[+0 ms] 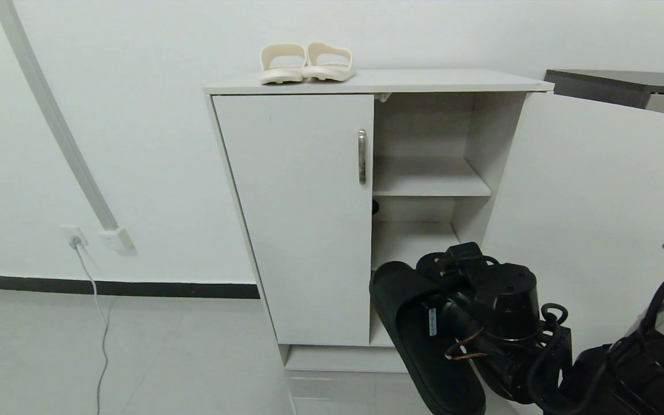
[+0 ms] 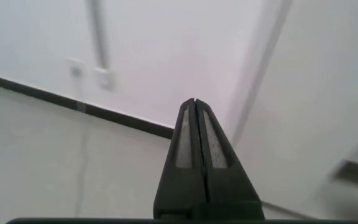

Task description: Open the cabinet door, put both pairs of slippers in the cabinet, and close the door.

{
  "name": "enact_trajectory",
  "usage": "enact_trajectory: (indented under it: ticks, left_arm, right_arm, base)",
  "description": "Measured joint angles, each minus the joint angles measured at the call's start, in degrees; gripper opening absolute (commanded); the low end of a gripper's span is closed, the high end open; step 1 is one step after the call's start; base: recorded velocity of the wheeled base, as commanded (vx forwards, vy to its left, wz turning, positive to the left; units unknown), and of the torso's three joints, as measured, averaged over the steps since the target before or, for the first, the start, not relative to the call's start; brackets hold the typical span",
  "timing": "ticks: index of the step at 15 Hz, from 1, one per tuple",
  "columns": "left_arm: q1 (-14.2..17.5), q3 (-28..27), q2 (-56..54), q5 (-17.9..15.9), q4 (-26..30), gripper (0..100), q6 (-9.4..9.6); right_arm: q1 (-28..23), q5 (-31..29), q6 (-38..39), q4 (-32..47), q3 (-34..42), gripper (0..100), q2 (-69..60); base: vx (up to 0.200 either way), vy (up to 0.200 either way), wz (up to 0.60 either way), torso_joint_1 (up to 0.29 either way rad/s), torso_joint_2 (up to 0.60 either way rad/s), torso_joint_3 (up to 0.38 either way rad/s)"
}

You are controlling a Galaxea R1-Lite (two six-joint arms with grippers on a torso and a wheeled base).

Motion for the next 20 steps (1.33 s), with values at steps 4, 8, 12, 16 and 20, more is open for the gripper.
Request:
enact_trajectory:
  ticks: [4,8,12,16,20]
  left_arm:
    - [5.08,13.37,-17.81,-4.75,5.28,0,0.82]
    - [4.45,16.98,-30.71,-17.92,18.31,0,1.6]
    - [3.72,17.42,-34.88,-23.49,18.57,0,1.95]
    - [3.67,17.47,-35.72,-23.55,18.47,0,1.54]
    - [3.64,17.47,-35.85,-23.53,18.47,0,1.33]
  right_arm:
    - [0.02,-0.04,0.0,-0.13,0.4,0,0.56]
    - [0.26,-0.04,0.0,-0.24,0.63,0,0.69]
    - [1.08,-0.11,-0.04,-0.27,0.82,0,0.87]
    - [1.83,-6.85,-0.02,-0.17,-4.06,0,3.72]
    - [3.73,-15.66,1.72,5.89,-13.64,0,7.34]
  base:
    - [0.0,0.0,0.0,0.0,0.0,0.0]
    - [0.0,0.0,0.0,0.0,0.0,0.0]
    - [0.0,0.0,0.0,0.0,0.0,0.0]
    - [0.0,0.0,0.0,0.0,0.0,0.0]
    - [0.0,0.0,0.0,0.0,0.0,0.0]
